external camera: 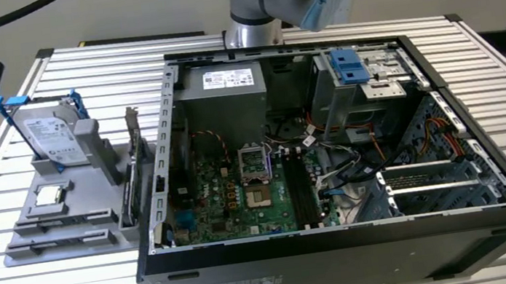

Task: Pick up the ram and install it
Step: 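Pick up the ram and move it above insertion slot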

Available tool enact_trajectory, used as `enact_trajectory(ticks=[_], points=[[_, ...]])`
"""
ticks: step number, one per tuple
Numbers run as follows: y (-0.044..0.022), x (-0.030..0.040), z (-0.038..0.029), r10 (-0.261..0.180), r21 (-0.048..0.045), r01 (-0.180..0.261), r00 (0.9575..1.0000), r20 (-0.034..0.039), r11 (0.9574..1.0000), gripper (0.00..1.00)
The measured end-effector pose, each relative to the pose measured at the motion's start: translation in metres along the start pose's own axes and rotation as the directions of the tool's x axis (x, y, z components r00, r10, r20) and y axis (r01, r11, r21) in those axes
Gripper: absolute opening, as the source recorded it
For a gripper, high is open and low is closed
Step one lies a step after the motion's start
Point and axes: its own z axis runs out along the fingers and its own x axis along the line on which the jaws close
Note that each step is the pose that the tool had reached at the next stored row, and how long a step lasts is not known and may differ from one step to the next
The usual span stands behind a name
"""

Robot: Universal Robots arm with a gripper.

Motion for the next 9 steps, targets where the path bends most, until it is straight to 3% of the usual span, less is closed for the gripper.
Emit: enact_trajectory(ticks=[9], points=[[0.0001,0.0,0.0,-0.07,0.0003,0.07,0.9975,-0.0035,0.9975,0.0]])
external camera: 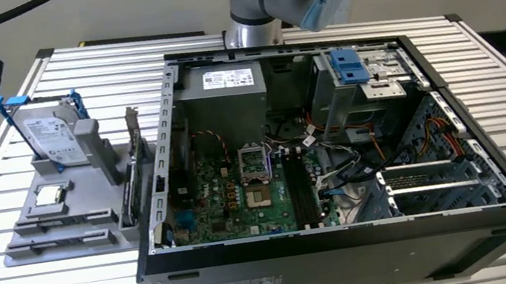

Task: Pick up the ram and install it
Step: 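Pick up the ram and move it above insertion slot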

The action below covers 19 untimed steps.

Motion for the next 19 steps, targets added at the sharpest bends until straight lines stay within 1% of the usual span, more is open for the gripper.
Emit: enact_trajectory(ticks=[5,9,11,14,19], points=[[0.0,0.0,0.0,-0.048,0.0003,0.048,0.9989,-0.0024,0.9989,0.0],[0.0,0.0,0.0,-0.089,0.0004,0.089,0.996,-0.0044,0.996,0.0],[0.0,0.0,0.0,-0.14,0.0004,0.14,0.9901,-0.0069,0.9902,0.0],[0.0,0.0,0.0,-0.174,0.0004,0.174,0.9847,-0.0087,0.9848,0.0],[0.0,0.0,0.0,-0.232,0.0002,0.232,0.9727,-0.0116,0.9728,0.0]])
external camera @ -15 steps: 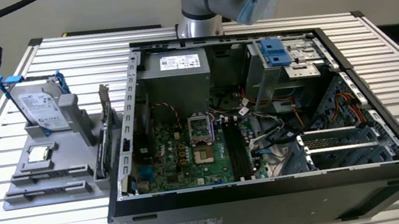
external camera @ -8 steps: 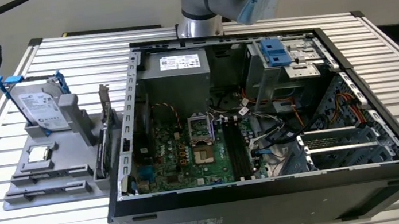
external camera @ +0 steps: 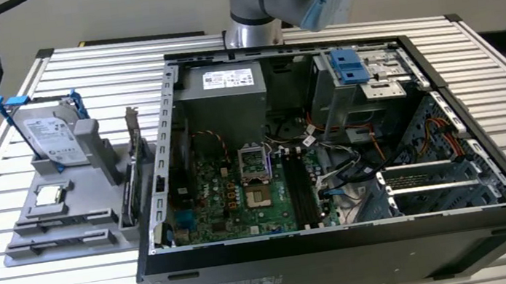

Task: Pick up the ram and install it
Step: 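Pick up the ram and move it above insertion slot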

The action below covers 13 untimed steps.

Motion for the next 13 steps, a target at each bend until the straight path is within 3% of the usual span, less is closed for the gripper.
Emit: enact_trajectory(ticks=[6,13], points=[[0.0,0.0,0.0,-0.063,0.0003,0.063,0.998,-0.003,0.998,0.0],[0.0,0.0,0.0,-0.128,0.0004,0.128,0.9917,-0.0063,0.9918,0.0]])
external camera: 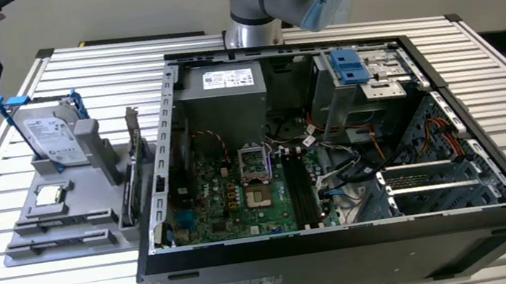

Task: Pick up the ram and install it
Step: 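Pick up the ram and move it above insertion slot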

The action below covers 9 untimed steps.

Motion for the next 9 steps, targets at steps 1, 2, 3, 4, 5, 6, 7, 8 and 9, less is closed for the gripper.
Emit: enact_trajectory(ticks=[1,2,3,4,5,6,7,8,9], points=[[0.0,0.0,0.0,-0.008,0.0001,0.008,1.0,-0.0004,1.0,0.0],[0.0,0.0,0.0,-0.017,0.0001,0.017,0.9998,-0.0008,0.9998,0.0],[0.0,0.0,0.0,-0.026,0.0001,0.026,0.9997,-0.0013,0.9997,0.0],[0.0,0.0,0.0,-0.035,0.0002,0.035,0.9994,-0.0017,0.9994,0.0],[0.0,0.0,0.0,-0.043,0.0002,0.043,0.9991,-0.0021,0.9991,0.0],[0.0,0.0,0.0,-0.051,0.0002,0.051,0.9987,-0.0025,0.9987,0.0],[0.0,0.0,0.0,-0.059,0.0002,0.059,0.9982,-0.0028,0.9982,0.0],[0.0,0.0,0.0,-0.068,0.0003,0.068,0.9977,-0.0034,0.9977,0.0],[0.0,0.0,0.0,-0.076,0.0003,0.076,0.9971,-0.0038,0.9971,0.0]])
